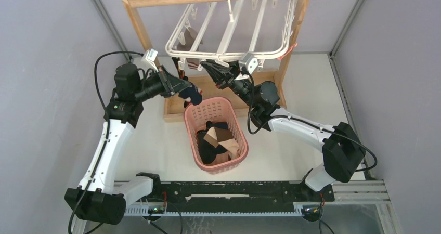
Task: Remove the socks clipped to the hanger
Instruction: Remove the sock from the hanger.
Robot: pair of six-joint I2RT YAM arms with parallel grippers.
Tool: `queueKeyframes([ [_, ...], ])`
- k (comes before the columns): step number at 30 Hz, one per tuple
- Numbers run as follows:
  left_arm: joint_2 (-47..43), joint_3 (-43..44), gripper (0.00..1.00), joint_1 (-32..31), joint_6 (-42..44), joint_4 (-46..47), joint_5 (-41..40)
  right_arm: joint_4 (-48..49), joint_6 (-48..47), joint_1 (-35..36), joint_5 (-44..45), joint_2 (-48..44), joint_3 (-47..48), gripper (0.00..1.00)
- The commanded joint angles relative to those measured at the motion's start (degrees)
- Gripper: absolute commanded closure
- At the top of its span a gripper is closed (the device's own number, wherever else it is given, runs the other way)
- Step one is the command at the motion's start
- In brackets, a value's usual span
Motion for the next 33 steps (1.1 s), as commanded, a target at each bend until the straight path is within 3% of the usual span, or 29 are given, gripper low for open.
queueKeyframes([
  [1, -1.37, 3.87, 0.95, 0.46, 0.22, 1.39, 1.99, -0.25, 1.03, -0.16, -0.97, -1.14, 2.45, 0.98],
  [4, -2.13, 3.21, 0.95, 0.39, -0.84, 2.63, 2.79, -0.51, 1.90, -0.47, -0.53, -1.24, 2.21, 0.94],
  [15, -5.52, 1.18, 0.95, -0.59, -3.81, 4.38, 4.02, -1.45, 4.79, -0.82, 1.12, -3.06, -0.37, 0.57],
  [17, -6.46, 1.05, 0.95, -1.32, -4.26, 4.38, 4.01, -1.98, 5.01, -0.83, 1.65, -4.03, -1.26, 0.40],
  [18, -6.88, 0.94, 0.95, -1.62, -4.44, 4.38, 3.85, -2.41, 5.13, -0.85, 2.02, -4.62, -1.97, 0.36],
  [33, -13.32, -3.94, 0.94, -11.79, -6.79, 4.21, -1.82, -8.53, 6.66, 0.13, 7.52, -20.66, -20.13, 0.32],
])
